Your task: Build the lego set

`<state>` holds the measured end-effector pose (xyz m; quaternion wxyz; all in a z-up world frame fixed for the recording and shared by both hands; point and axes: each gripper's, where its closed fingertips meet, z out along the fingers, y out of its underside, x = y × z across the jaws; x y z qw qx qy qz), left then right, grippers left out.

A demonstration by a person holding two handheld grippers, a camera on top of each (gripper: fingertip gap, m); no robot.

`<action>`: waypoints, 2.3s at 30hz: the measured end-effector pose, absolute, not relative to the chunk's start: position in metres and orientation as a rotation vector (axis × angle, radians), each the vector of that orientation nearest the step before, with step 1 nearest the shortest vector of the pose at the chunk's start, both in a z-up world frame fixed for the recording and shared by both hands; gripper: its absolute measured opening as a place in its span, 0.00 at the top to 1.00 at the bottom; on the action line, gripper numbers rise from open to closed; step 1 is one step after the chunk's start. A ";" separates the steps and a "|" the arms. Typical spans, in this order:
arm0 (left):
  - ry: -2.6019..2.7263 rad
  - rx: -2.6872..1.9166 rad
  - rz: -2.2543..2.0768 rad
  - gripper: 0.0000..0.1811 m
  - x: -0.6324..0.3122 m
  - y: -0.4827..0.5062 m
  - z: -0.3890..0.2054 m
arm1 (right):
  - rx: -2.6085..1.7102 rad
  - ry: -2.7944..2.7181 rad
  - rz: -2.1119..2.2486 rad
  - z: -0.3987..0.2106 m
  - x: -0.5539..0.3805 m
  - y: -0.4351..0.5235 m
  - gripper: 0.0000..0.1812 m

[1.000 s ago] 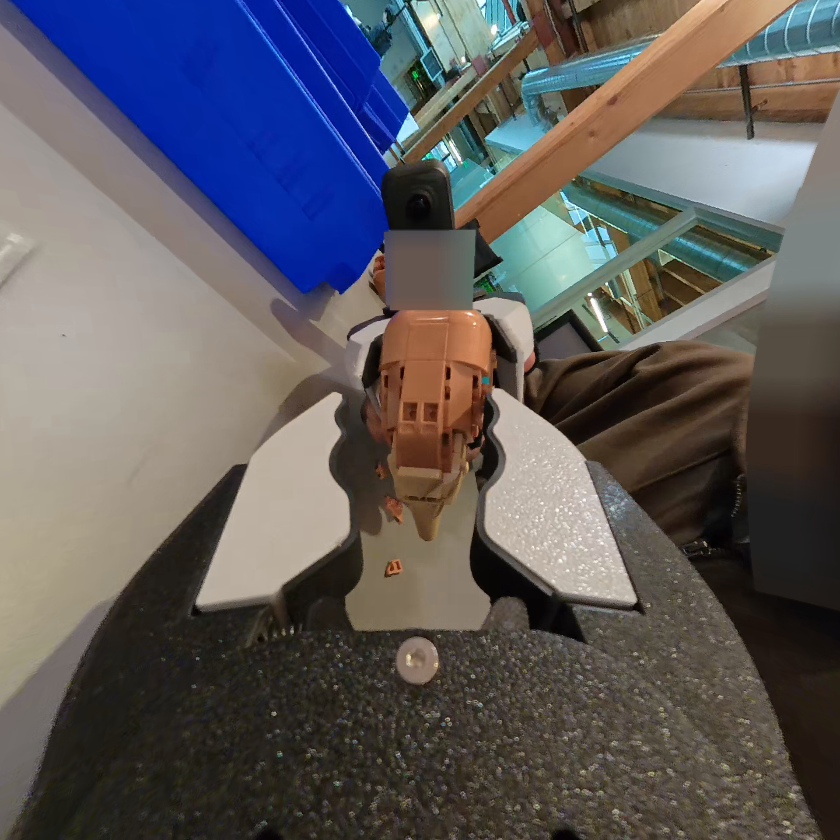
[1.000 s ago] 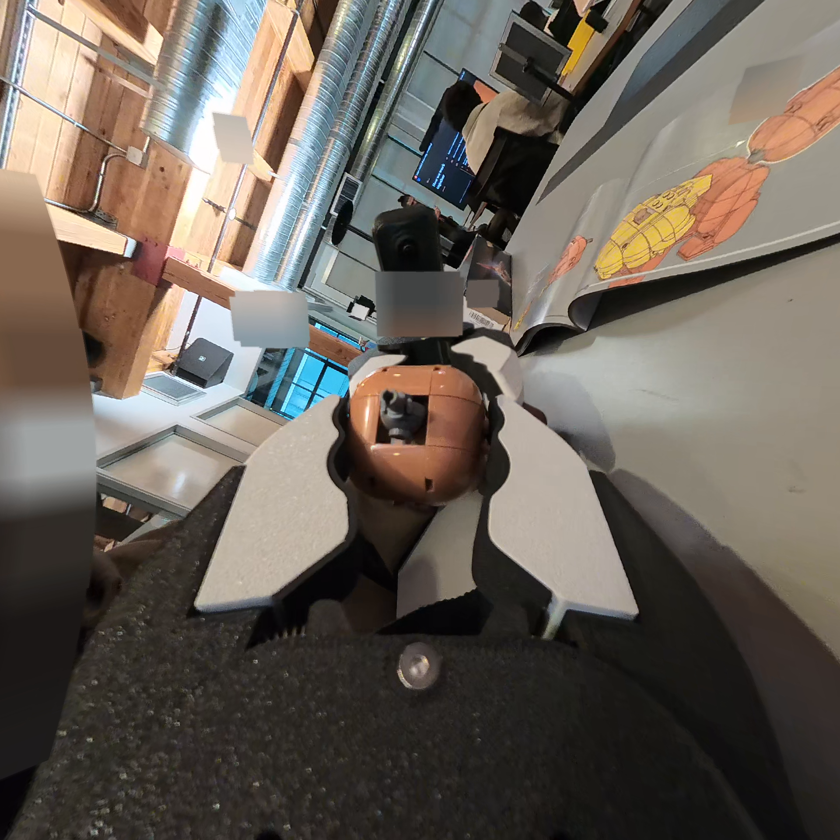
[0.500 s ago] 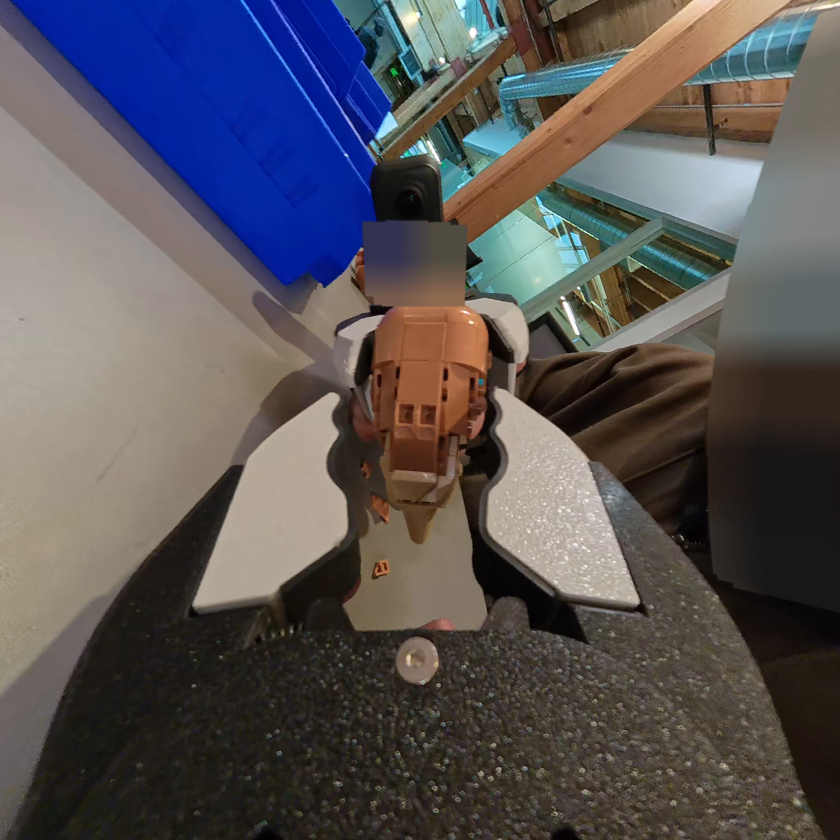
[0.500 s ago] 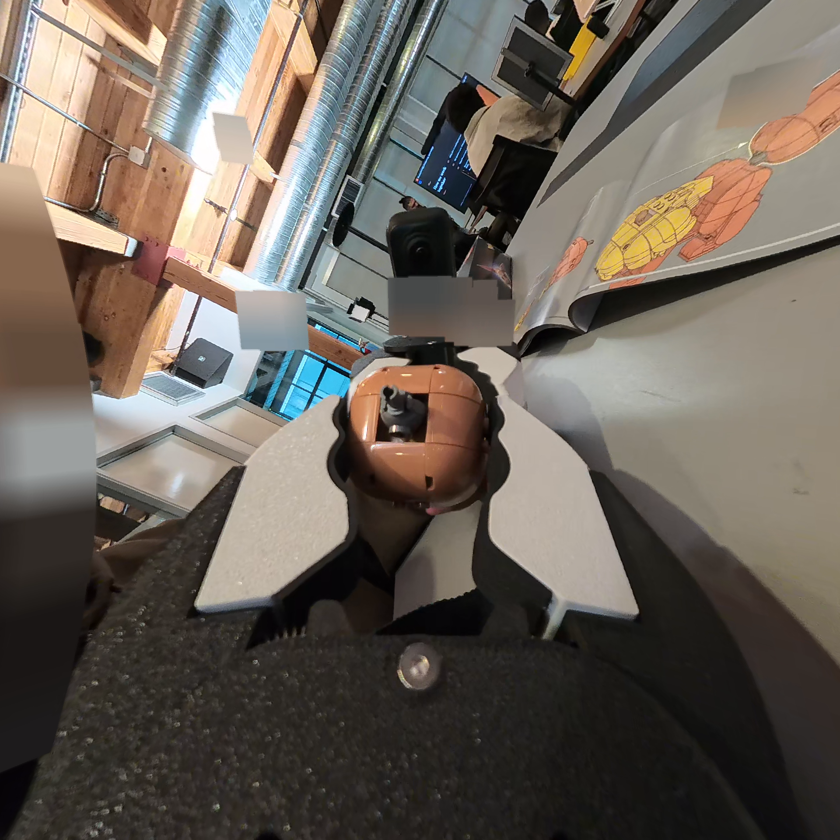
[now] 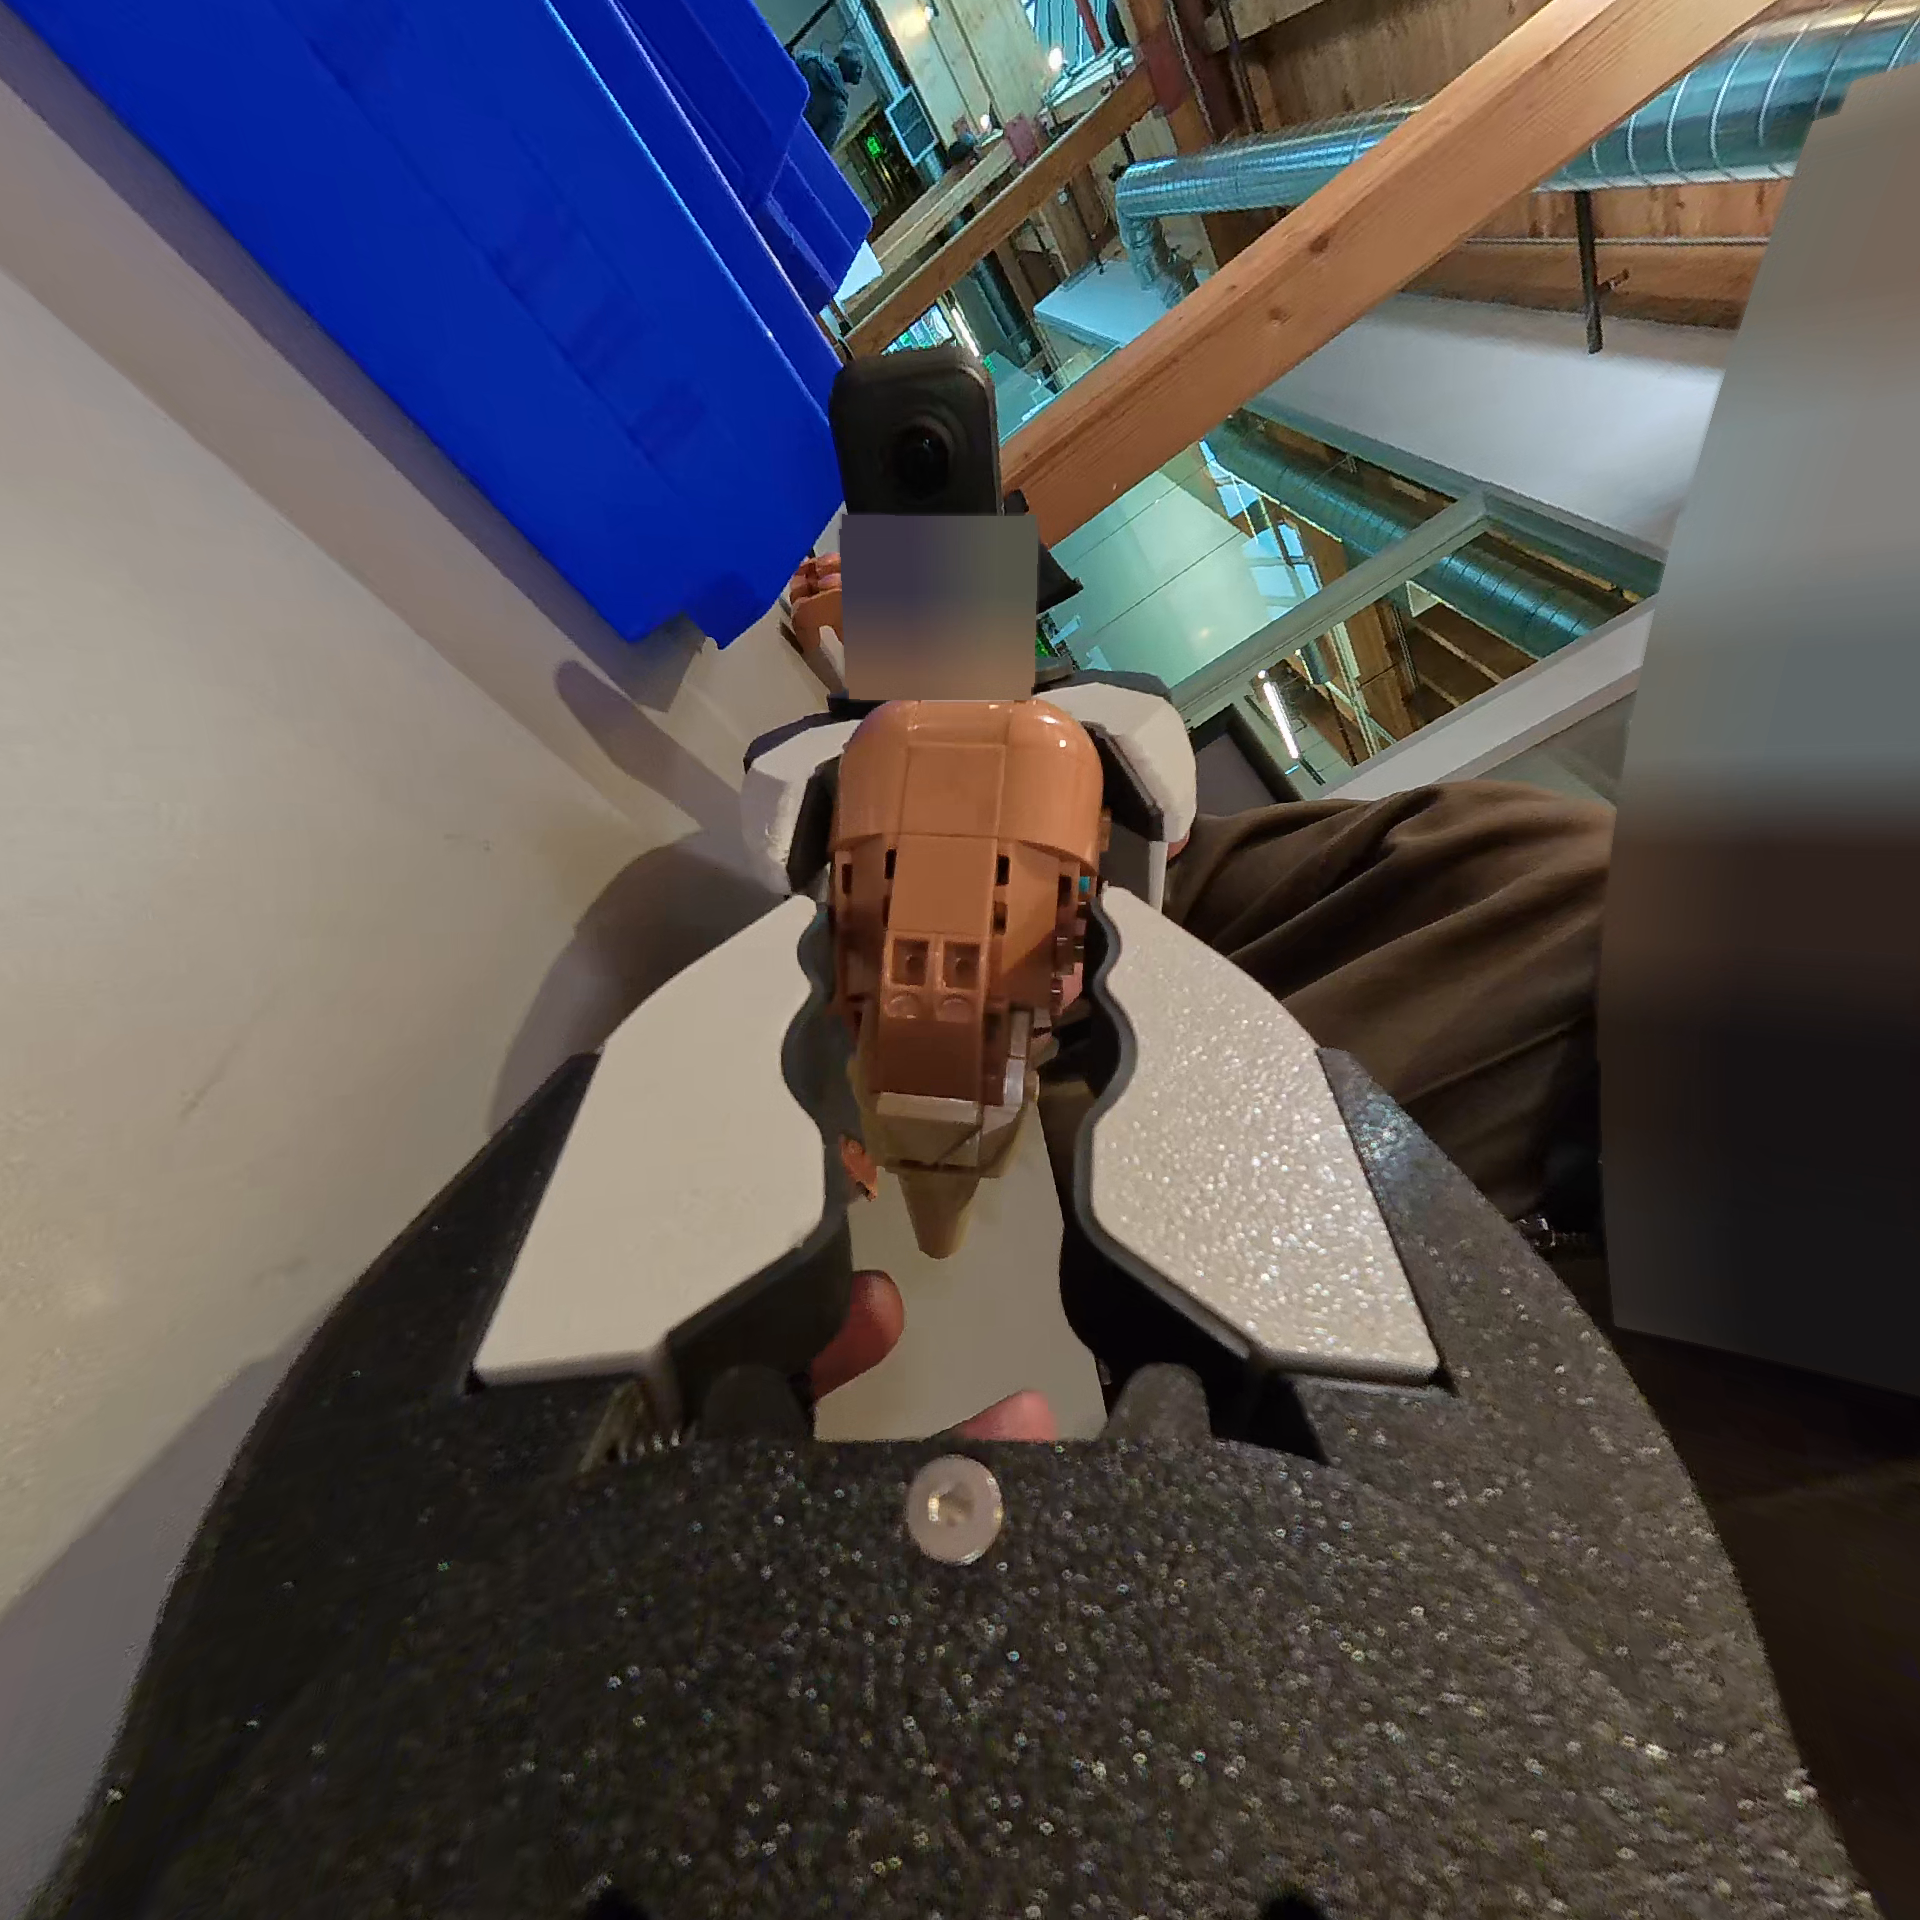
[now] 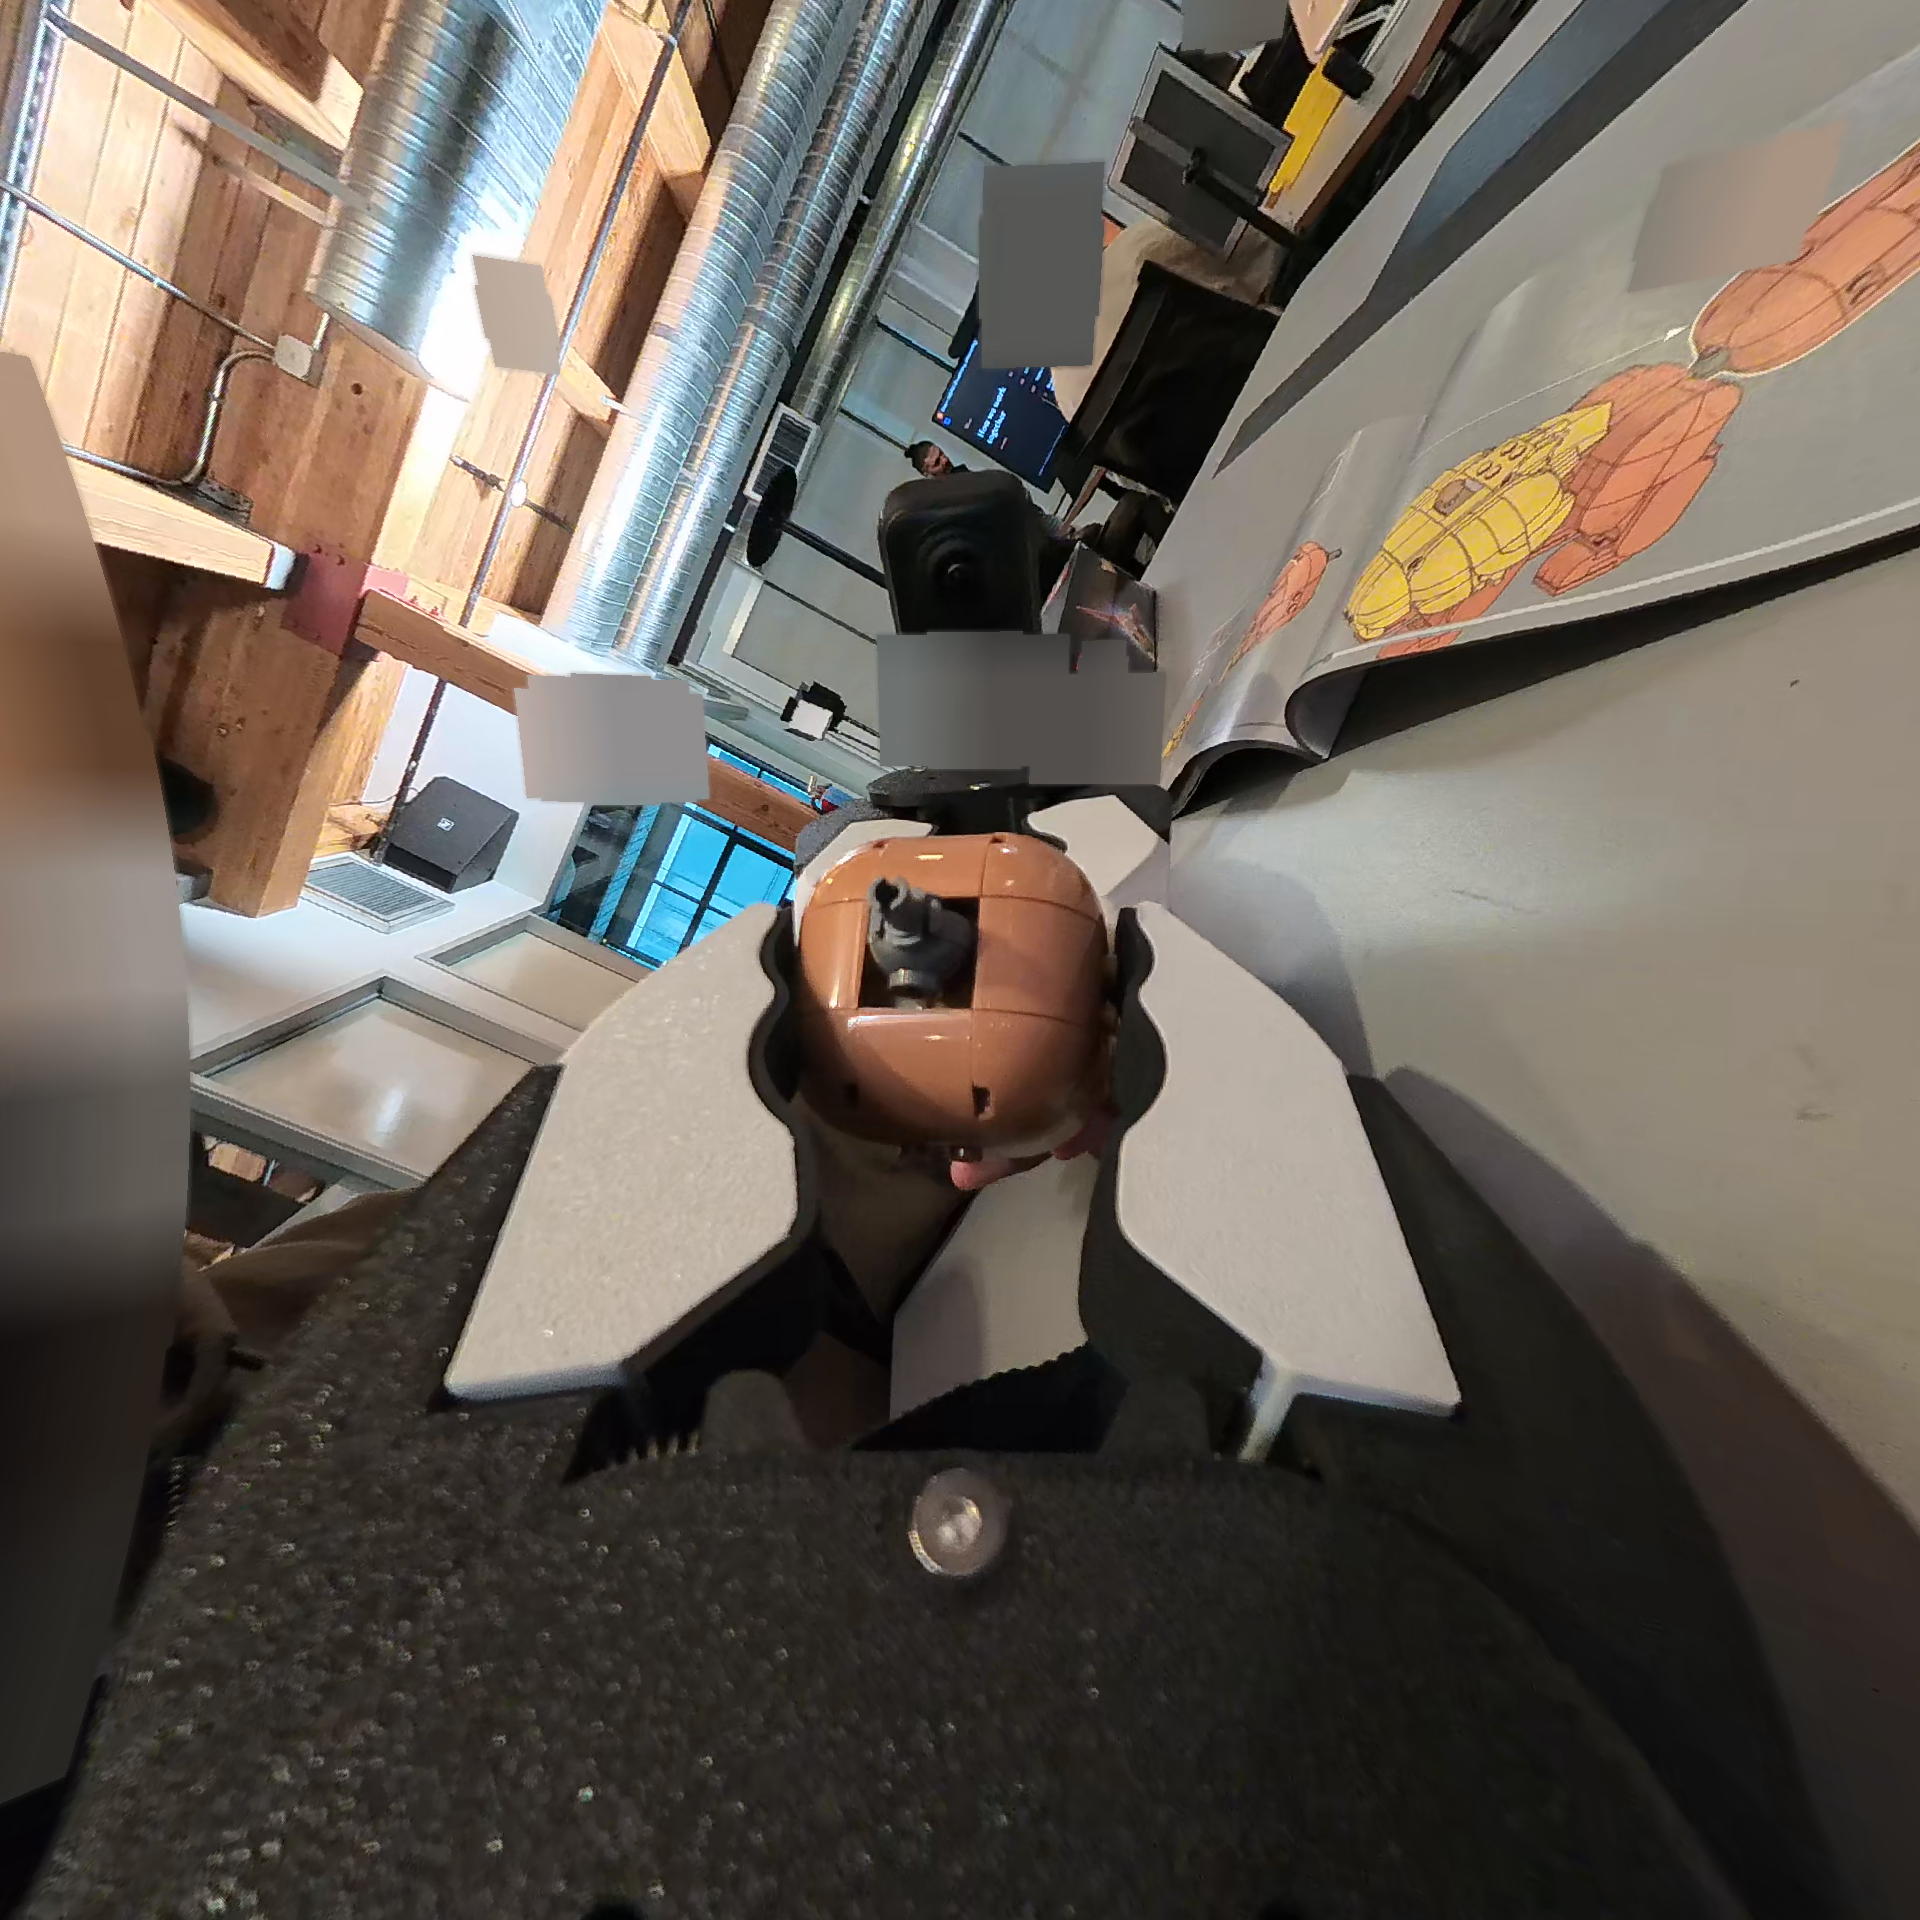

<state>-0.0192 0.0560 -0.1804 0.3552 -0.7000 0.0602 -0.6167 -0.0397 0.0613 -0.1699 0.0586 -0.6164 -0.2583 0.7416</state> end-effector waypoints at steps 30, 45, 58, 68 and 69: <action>0.192 -1.757 -1.563 0.60 -0.017 0.056 -0.171 | -1.839 -0.650 2.375 -0.156 -0.038 0.066 0.67; 0.154 -1.732 -1.590 0.73 -0.013 0.057 -0.170 | -1.849 -0.658 2.342 -0.156 -0.042 0.066 0.67; 0.120 -1.907 -1.599 0.73 -0.010 0.047 -0.195 | -1.631 -1.172 1.781 -0.153 -0.010 0.080 0.62; 0.204 -2.062 -1.620 0.73 0.013 0.043 -0.214 | -1.089 -1.825 0.995 -0.193 0.021 0.069 0.56; 0.206 -2.067 -1.624 0.73 0.015 0.043 -0.214 | -1.059 -1.854 0.995 -0.195 0.022 0.066 0.55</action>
